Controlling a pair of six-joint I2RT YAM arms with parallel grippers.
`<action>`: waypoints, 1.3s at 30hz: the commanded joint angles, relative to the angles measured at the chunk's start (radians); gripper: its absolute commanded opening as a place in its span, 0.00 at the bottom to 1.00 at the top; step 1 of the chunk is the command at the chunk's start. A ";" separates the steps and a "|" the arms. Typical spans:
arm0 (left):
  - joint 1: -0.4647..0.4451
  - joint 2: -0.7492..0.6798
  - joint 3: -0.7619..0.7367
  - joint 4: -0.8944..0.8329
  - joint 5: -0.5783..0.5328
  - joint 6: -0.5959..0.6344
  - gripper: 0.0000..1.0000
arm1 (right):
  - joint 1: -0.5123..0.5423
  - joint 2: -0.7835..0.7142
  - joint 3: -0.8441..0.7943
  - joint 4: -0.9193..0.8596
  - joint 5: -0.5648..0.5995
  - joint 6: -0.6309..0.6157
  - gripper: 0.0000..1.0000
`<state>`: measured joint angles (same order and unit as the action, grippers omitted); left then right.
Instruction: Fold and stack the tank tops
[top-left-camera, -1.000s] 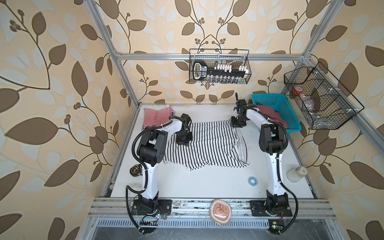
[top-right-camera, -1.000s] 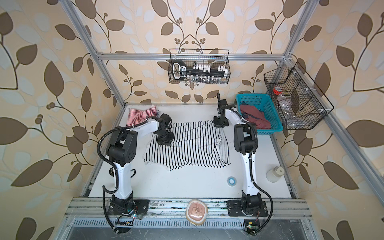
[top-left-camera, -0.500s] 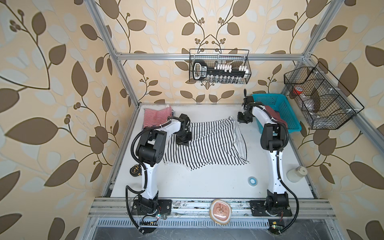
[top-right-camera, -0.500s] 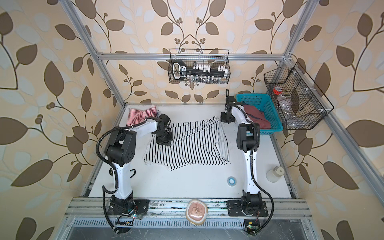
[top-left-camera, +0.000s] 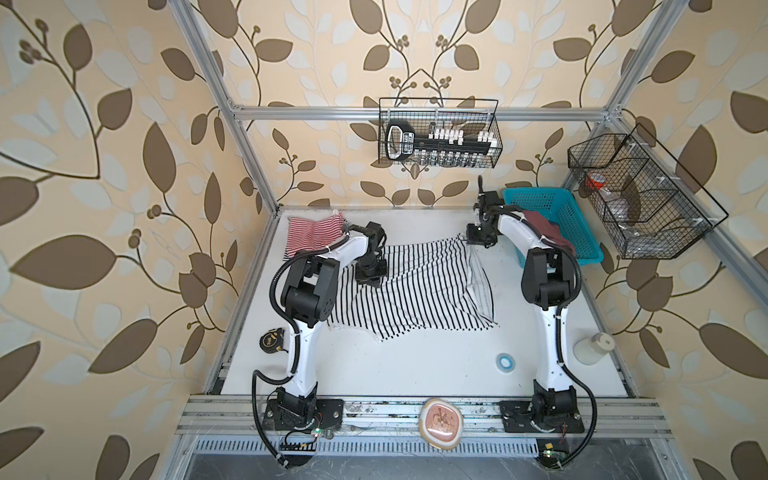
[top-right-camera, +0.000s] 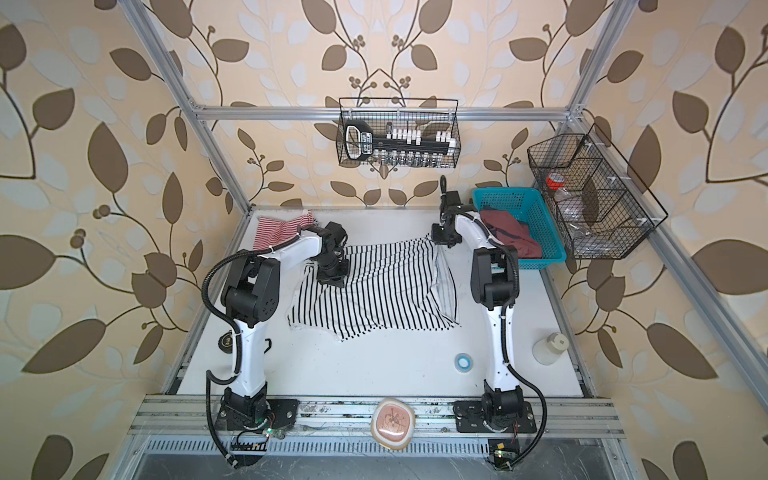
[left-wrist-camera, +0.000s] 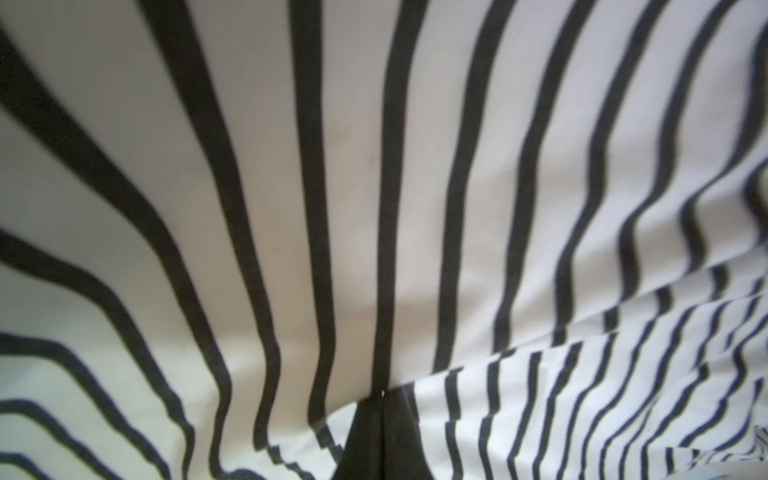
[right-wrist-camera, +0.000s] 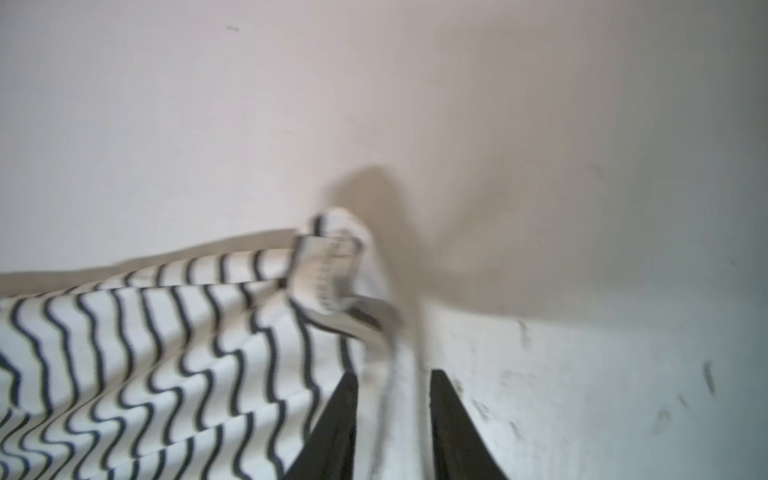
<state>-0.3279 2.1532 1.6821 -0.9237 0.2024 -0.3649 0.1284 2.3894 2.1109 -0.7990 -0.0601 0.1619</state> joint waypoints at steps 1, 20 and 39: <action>-0.005 0.037 0.138 -0.085 -0.033 0.032 0.00 | 0.030 0.018 0.100 -0.006 0.001 -0.044 0.40; 0.033 0.312 0.499 -0.113 0.010 0.049 0.00 | 0.039 0.193 0.232 -0.043 0.011 -0.062 0.28; 0.130 0.317 0.317 -0.060 -0.015 0.017 0.00 | -0.111 0.094 0.049 0.017 0.027 0.031 0.00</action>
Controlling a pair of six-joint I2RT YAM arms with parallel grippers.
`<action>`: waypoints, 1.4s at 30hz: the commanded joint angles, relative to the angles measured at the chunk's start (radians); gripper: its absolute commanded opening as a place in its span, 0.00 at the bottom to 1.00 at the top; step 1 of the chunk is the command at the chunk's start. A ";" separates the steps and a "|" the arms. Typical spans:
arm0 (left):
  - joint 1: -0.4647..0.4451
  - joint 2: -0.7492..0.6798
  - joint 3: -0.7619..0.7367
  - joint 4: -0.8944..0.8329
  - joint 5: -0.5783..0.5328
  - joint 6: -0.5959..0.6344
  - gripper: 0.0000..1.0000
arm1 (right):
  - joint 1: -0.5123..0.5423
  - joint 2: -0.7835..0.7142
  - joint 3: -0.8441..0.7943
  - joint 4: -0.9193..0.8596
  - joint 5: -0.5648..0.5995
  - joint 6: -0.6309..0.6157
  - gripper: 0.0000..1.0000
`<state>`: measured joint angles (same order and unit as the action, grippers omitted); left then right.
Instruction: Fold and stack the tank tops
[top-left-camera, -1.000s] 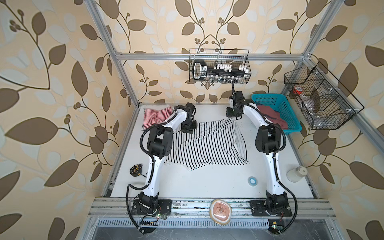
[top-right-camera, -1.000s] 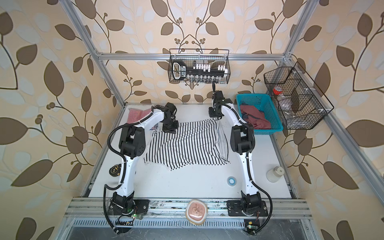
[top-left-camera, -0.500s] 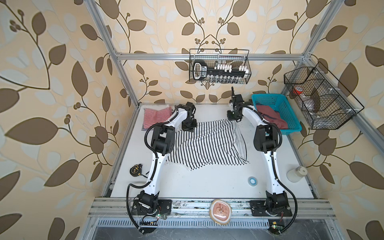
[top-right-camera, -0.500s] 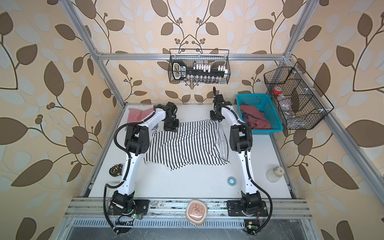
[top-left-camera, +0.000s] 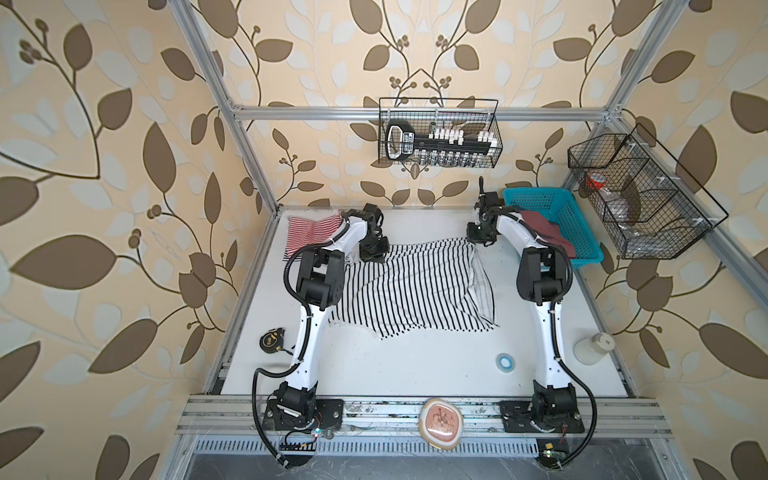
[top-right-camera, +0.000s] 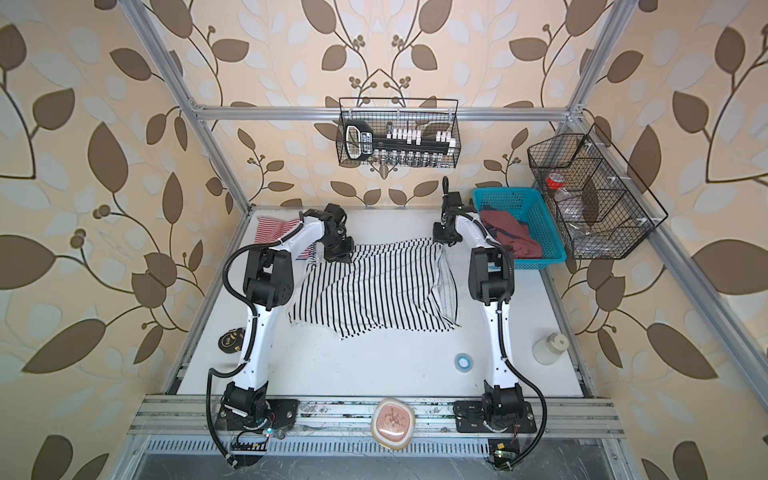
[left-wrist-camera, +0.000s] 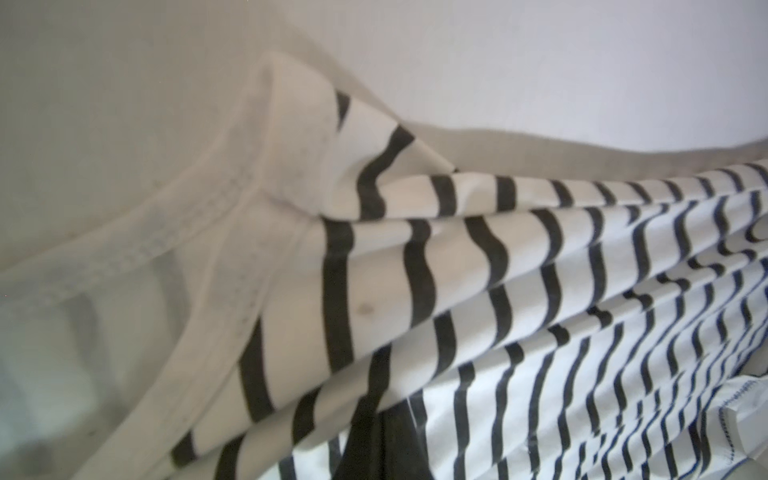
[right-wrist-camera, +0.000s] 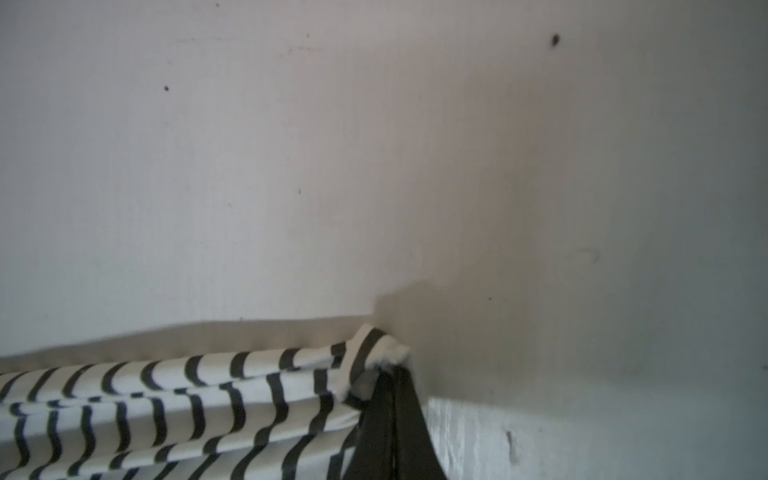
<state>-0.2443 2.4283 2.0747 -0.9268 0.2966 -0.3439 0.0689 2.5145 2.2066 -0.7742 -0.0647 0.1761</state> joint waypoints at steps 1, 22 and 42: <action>0.049 0.046 -0.076 -0.058 -0.111 -0.005 0.00 | -0.073 -0.039 -0.065 0.010 -0.011 0.036 0.00; -0.003 -0.134 0.057 -0.040 -0.051 0.040 0.00 | 0.031 -0.489 -0.541 0.152 -0.096 0.019 0.34; -0.208 -0.453 -0.647 0.037 -0.101 -0.046 0.00 | 0.290 -0.842 -1.165 0.159 0.076 0.049 0.40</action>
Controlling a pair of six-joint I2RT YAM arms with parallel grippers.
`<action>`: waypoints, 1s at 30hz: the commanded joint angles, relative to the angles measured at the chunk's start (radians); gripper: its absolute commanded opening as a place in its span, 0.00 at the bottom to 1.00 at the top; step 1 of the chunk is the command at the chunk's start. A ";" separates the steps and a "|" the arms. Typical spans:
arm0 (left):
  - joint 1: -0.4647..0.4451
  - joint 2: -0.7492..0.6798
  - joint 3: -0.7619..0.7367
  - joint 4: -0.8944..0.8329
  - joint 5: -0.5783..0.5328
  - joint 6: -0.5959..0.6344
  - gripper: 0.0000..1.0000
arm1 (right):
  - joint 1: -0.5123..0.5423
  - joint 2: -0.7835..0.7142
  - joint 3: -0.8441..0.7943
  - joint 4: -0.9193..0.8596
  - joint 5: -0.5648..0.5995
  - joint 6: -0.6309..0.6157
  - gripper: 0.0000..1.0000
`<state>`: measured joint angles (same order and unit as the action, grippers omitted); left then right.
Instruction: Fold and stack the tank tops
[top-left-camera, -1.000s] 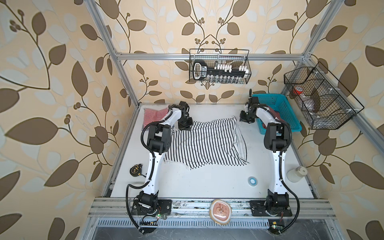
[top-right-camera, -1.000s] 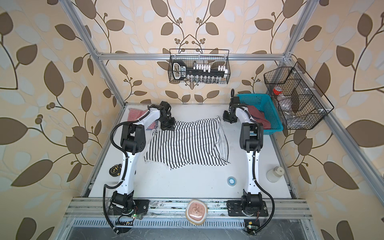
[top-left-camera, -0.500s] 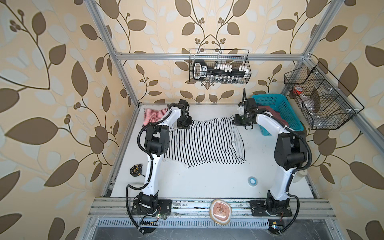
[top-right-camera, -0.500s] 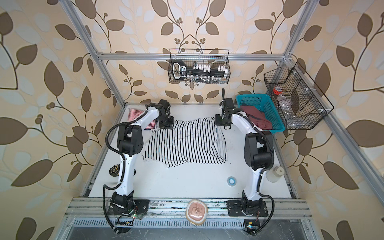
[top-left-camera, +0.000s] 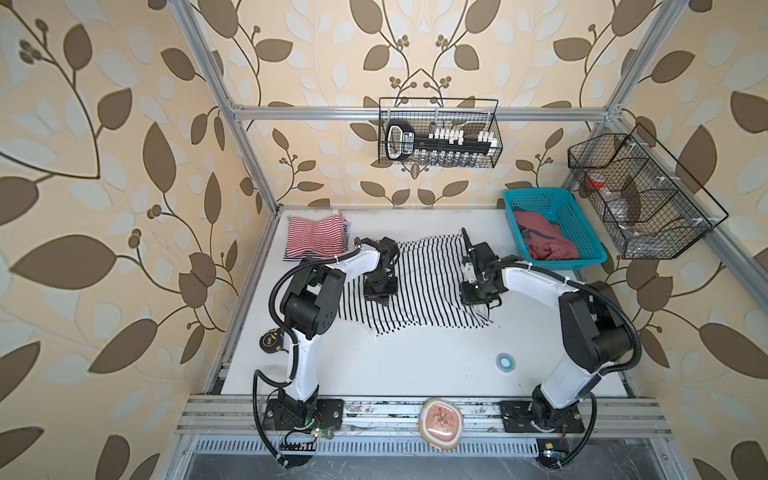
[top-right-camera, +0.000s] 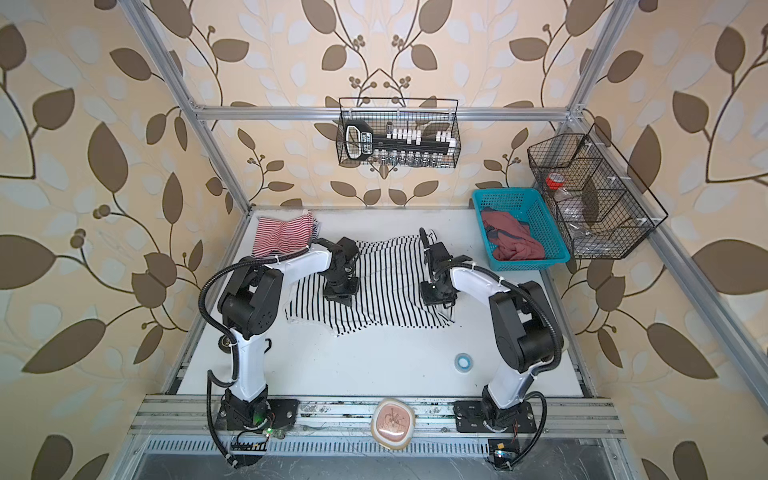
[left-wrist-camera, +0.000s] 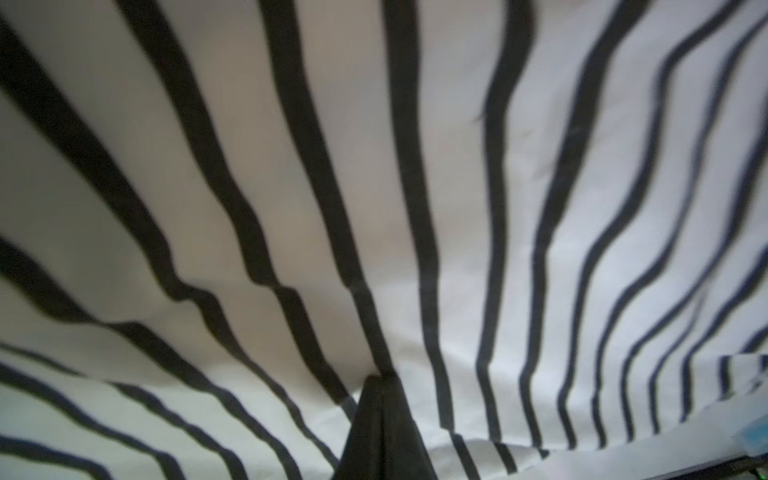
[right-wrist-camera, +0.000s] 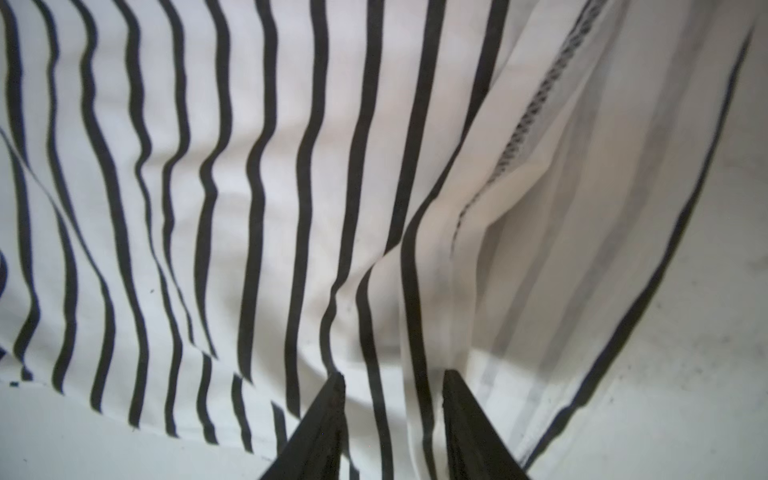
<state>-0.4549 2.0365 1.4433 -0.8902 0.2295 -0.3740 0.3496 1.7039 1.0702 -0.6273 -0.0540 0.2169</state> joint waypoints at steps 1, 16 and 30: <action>0.000 -0.059 -0.020 -0.004 -0.041 -0.013 0.00 | 0.012 -0.032 -0.036 0.009 0.080 0.010 0.38; -0.002 -0.025 -0.089 -0.036 -0.123 0.010 0.00 | -0.055 -0.025 -0.102 0.033 0.103 0.031 0.00; 0.014 -0.003 -0.115 -0.047 -0.183 0.033 0.00 | -0.236 -0.129 -0.266 0.073 -0.063 0.116 0.00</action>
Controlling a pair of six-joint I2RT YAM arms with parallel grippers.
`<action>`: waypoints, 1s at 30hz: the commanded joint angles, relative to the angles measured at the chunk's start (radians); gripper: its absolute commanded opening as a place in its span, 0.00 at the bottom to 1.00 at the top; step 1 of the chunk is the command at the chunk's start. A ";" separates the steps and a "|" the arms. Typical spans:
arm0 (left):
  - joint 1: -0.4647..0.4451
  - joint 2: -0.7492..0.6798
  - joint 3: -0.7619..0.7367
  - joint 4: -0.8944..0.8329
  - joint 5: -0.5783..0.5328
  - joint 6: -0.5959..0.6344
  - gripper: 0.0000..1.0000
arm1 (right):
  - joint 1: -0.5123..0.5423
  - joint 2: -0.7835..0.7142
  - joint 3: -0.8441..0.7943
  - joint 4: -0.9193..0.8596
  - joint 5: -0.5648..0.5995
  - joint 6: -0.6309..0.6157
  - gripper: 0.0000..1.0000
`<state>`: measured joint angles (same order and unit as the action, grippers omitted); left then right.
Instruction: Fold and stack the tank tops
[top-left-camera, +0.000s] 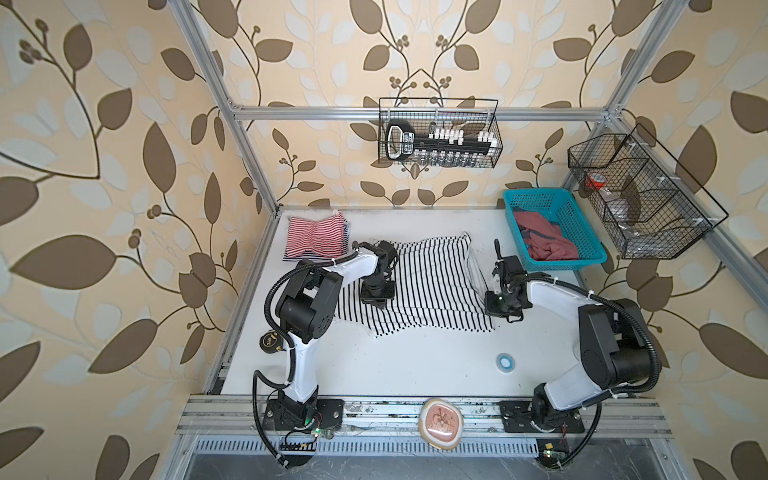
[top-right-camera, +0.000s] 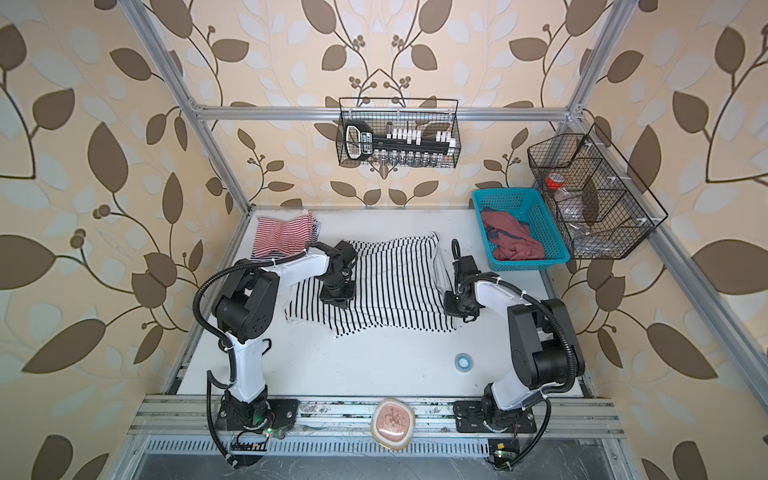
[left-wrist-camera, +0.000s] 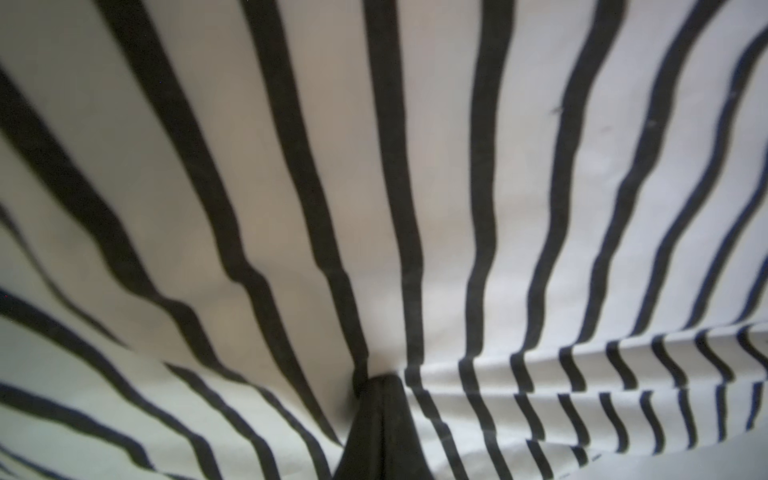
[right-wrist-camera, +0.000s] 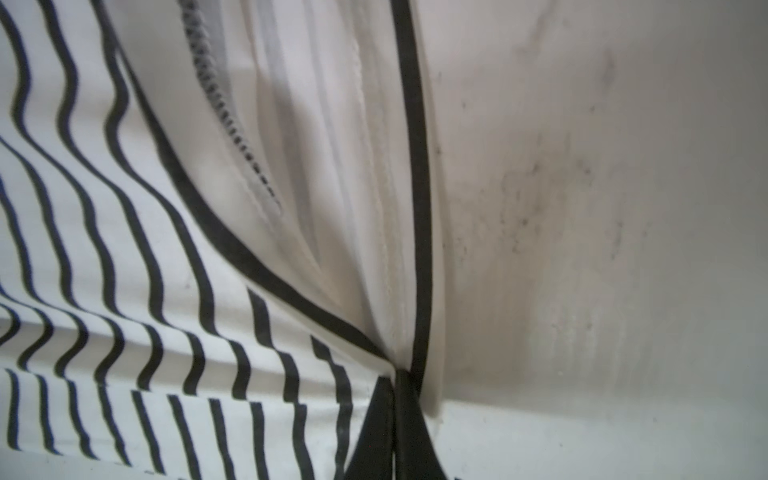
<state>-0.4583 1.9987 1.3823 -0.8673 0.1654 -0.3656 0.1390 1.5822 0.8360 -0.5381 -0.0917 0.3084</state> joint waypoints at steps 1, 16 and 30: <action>0.019 0.035 -0.055 -0.068 -0.120 0.024 0.00 | -0.034 -0.006 -0.035 -0.015 -0.034 0.027 0.00; 0.023 0.045 -0.034 -0.065 -0.093 0.028 0.00 | 0.176 -0.023 0.296 -0.050 0.073 0.062 0.35; 0.023 0.067 -0.016 -0.075 -0.096 0.030 0.00 | 0.223 0.381 0.546 -0.134 -0.031 -0.052 0.00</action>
<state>-0.4564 2.0029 1.3903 -0.8829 0.1543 -0.3473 0.3580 1.9423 1.3350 -0.6044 -0.1444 0.3080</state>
